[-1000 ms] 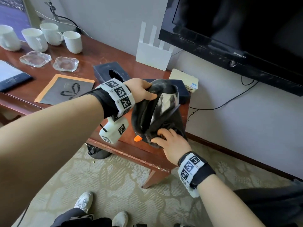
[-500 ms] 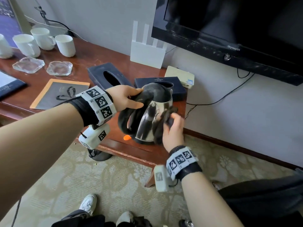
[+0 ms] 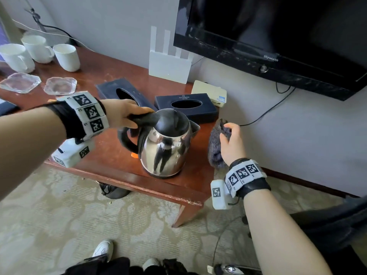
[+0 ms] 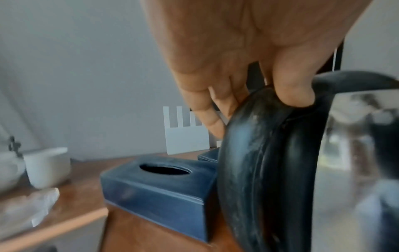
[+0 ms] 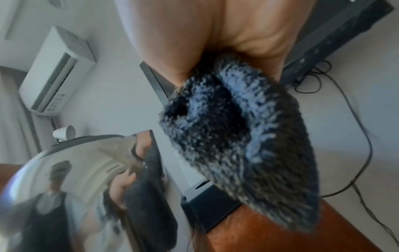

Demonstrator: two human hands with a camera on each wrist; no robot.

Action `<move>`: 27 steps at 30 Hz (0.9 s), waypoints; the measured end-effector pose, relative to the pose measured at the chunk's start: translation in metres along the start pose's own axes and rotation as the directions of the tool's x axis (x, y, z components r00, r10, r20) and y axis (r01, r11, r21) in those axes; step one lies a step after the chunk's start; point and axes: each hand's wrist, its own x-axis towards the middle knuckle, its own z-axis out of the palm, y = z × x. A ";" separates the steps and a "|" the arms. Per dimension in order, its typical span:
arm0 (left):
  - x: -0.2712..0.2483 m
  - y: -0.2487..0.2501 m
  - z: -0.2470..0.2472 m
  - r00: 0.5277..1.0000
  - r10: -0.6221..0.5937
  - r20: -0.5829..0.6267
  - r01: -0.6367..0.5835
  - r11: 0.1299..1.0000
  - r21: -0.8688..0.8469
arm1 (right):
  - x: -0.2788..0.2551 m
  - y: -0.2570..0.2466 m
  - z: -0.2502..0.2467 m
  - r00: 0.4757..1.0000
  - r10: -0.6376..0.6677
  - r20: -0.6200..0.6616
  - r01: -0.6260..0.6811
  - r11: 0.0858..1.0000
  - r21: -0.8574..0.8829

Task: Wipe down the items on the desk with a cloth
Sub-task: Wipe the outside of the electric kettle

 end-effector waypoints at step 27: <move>0.018 0.020 0.001 0.927 -0.373 0.025 0.329 0.782 -0.529 | -0.035 -0.002 0.092 0.860 0.158 0.485 -0.189 0.982 0.014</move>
